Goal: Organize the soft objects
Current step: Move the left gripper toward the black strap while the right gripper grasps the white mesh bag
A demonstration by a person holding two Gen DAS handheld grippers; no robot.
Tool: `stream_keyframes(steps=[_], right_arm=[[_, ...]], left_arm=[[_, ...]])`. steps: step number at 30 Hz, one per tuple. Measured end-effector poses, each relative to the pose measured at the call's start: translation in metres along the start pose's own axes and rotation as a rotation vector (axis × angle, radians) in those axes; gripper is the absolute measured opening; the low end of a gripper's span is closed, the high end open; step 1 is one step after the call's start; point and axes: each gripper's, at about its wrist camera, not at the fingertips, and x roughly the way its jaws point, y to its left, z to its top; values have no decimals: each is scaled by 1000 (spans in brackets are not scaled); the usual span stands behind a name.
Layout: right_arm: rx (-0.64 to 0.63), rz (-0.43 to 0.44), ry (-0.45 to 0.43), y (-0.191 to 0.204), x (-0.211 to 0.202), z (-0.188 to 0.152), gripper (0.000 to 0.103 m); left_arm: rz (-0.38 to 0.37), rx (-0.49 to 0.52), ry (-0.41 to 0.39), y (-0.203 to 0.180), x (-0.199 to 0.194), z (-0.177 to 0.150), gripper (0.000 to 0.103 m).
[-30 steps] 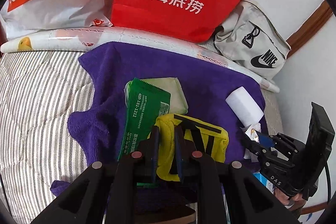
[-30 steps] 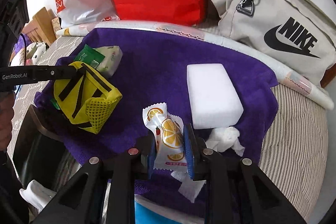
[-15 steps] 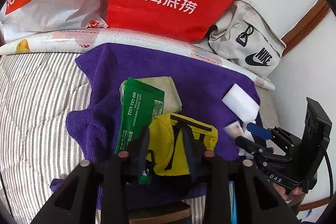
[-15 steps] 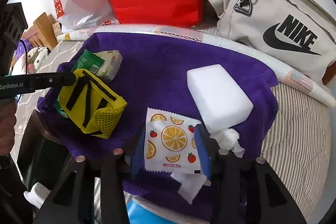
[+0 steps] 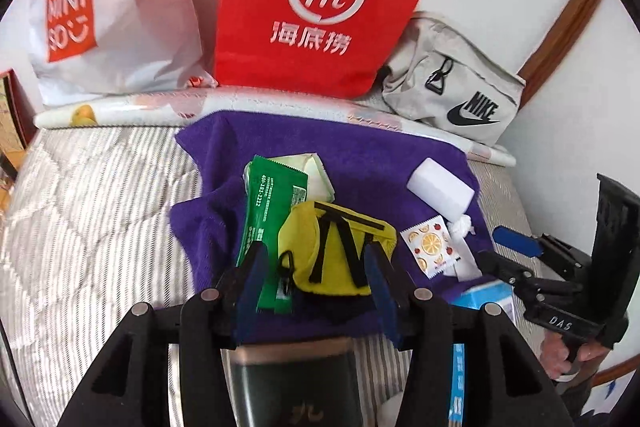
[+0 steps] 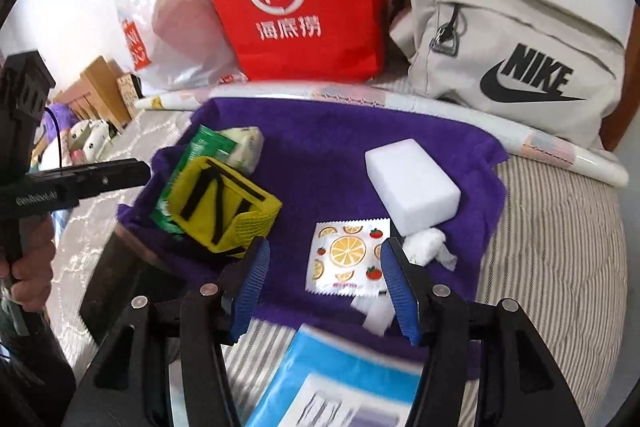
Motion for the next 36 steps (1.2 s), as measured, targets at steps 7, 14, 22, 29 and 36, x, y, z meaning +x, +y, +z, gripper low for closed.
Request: stream_keyframes(steps=[7,14,22,29,36], right_arm=[[-14,16,-45,16,-47,-28,57],[-12,89,-57,43,-80,-77,57],[-61,136,-61,78,-95,-127,57],[-162,118,-11,112,-77,-161,58],[-289,29,-38,135,-58,-171,76]], left_arm=[[-32,24,-97,-11,-60,-28,48],[-23,13,-124,-10,-104,-69,48],[-6,-39,-84,7,-115,-118,48],[-32,-50,-37,18,-102,-154,48],[-59,-77,-8,37,-90,-175,48]])
